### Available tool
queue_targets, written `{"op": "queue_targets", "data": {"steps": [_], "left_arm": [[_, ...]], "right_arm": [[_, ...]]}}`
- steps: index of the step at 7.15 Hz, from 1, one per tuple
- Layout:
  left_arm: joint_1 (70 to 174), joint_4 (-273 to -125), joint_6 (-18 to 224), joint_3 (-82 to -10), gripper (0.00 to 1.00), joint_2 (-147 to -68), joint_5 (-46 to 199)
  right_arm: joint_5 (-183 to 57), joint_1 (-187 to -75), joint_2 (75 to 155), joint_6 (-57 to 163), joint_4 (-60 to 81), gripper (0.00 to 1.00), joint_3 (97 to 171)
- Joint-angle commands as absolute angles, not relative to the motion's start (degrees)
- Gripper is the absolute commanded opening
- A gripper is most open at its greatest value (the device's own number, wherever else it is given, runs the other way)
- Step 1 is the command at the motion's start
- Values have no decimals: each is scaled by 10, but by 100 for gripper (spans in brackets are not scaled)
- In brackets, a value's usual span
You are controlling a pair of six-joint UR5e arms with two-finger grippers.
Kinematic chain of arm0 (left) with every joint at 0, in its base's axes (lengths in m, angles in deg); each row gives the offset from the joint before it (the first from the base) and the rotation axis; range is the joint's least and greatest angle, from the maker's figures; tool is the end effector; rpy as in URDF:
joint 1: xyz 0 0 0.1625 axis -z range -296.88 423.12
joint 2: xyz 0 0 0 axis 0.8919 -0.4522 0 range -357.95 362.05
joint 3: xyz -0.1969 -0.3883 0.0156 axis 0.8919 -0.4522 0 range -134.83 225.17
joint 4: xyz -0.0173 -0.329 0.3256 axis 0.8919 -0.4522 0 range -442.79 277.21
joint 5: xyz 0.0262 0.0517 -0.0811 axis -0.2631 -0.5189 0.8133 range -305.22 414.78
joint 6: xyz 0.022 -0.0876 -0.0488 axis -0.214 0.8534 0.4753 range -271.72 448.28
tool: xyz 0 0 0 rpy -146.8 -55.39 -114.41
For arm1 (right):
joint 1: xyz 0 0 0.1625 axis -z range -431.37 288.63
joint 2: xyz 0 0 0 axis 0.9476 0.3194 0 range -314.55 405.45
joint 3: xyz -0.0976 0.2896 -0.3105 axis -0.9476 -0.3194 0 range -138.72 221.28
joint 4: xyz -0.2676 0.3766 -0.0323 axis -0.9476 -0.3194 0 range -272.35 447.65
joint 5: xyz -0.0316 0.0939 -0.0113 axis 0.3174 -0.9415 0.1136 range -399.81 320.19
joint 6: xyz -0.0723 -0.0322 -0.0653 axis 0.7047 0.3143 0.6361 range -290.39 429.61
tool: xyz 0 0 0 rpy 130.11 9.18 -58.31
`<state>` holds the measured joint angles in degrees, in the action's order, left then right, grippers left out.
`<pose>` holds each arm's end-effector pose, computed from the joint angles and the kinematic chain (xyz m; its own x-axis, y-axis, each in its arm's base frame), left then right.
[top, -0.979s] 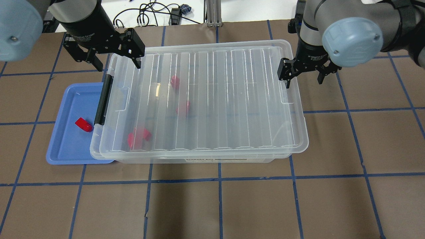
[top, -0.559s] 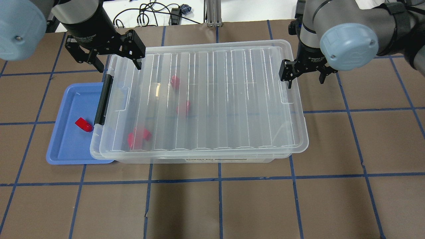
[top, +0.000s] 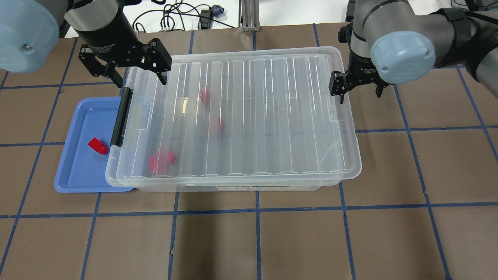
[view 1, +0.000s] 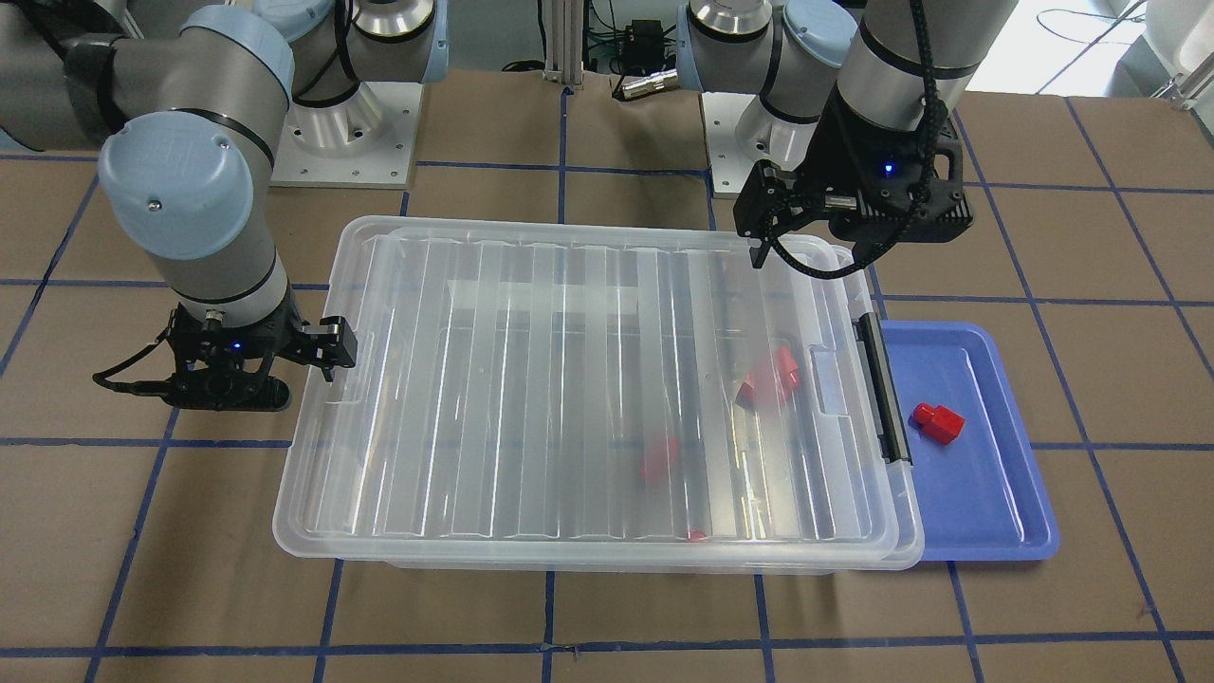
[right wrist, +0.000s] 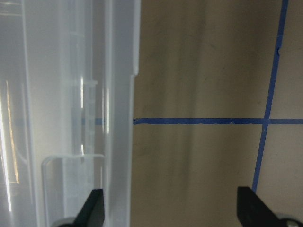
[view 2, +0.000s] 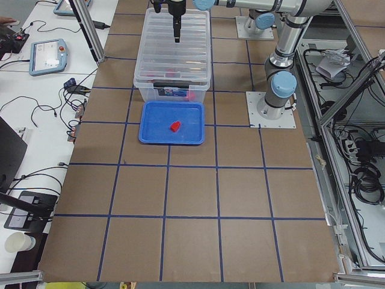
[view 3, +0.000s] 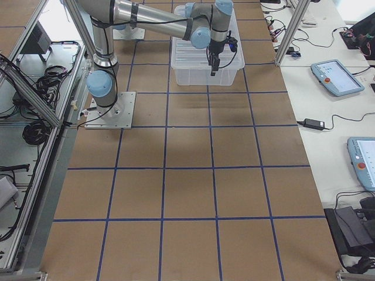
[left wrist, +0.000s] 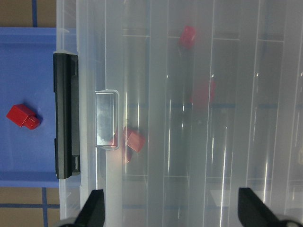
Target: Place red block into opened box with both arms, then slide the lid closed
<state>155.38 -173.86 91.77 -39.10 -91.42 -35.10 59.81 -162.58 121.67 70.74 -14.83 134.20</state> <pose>-0.1560 -0.5657 0.5142 -0.9998 -0.0213 0.0035 -0.0214 0.9996 -0.0208 0.1291 -0.6181 0.3499 -0.9849 -0.0529 0.1651 -0.0406 0.9962 0.0770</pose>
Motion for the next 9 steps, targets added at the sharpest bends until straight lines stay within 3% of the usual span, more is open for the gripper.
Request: {"op": "queue_targets", "data": {"steps": [1, 5, 7, 9], "left_arm": [[1547, -1745, 910, -391, 100, -912, -358], [1380, -1775, 722, -396, 100, -916, -358], [1296, -1758, 632, -445, 100, -928, -350], [1259, -1614, 669, -514, 100, -949, -351]], "right_arm": [[620, -1625, 1214, 708, -151, 100, 1343], [635, -1602, 1215, 747, -154, 100, 1342], [634, -1565, 1215, 780, -152, 100, 1342], [636, -1544, 1217, 822, -157, 100, 1341]]}}
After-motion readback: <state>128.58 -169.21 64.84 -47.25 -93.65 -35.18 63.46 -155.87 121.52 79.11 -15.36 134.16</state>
